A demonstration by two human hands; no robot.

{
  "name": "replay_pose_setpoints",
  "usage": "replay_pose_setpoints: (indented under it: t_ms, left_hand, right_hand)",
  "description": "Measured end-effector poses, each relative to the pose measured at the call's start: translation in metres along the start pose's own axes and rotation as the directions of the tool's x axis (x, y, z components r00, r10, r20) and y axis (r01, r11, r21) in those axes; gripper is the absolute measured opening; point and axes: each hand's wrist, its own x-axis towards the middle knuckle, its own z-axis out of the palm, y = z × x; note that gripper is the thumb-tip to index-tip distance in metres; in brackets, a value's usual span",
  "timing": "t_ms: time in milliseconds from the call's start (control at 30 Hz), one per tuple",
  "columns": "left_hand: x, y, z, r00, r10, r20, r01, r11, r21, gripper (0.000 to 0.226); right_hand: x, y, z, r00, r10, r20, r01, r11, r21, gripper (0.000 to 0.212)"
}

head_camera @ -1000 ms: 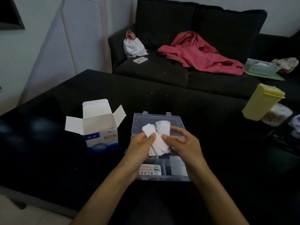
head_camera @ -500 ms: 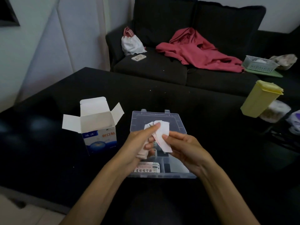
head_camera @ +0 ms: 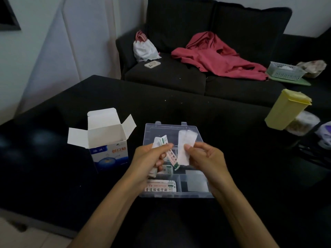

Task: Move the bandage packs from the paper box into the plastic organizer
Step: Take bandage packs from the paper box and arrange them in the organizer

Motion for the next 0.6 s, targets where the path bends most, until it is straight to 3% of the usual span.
replay_pose_setpoints:
  t_ms: [33,67,133,167,233,433,600]
  left_hand:
    - [0.000,0.001,-0.002,1.000,-0.009,0.007,0.009,1.000,-0.017,0.026]
    - [-0.001,0.002,-0.002,0.999,-0.017,0.032,0.018,0.999,-0.044,0.026]
    - [-0.004,0.004,-0.001,0.995,-0.030,0.092,0.040,0.993,-0.113,0.022]
    - [-0.006,0.004,0.001,0.993,-0.036,0.115,0.052,0.988,-0.143,0.020]
    - [-0.009,0.006,0.004,0.987,-0.054,0.149,0.081,0.979,-0.185,0.022]
    - [-0.012,0.010,0.004,0.990,-0.086,0.115,0.106,0.978,-0.179,0.019]
    - [-0.010,0.007,0.000,0.992,-0.096,0.077,0.109,0.975,-0.193,0.026]
  right_hand:
    - [-0.001,0.001,-0.002,0.985,-0.156,-0.072,0.146,0.981,-0.128,0.008]
    - [-0.001,0.003,-0.005,0.921,-0.376,-0.107,0.327,0.891,-0.316,0.011]
    - [0.001,0.007,-0.009,0.679,-0.733,0.038,0.577,0.502,-0.644,0.015]
    - [0.003,0.010,-0.010,0.577,-0.806,0.131,0.613,0.321,-0.722,0.018]
    - [0.004,0.013,-0.010,0.487,-0.848,0.208,0.603,0.155,-0.783,0.019]
    - [0.005,0.011,-0.009,0.431,-0.871,0.235,0.592,0.077,-0.802,0.014]
    - [0.007,0.012,-0.008,0.477,-0.809,0.345,0.664,0.074,-0.744,0.017]
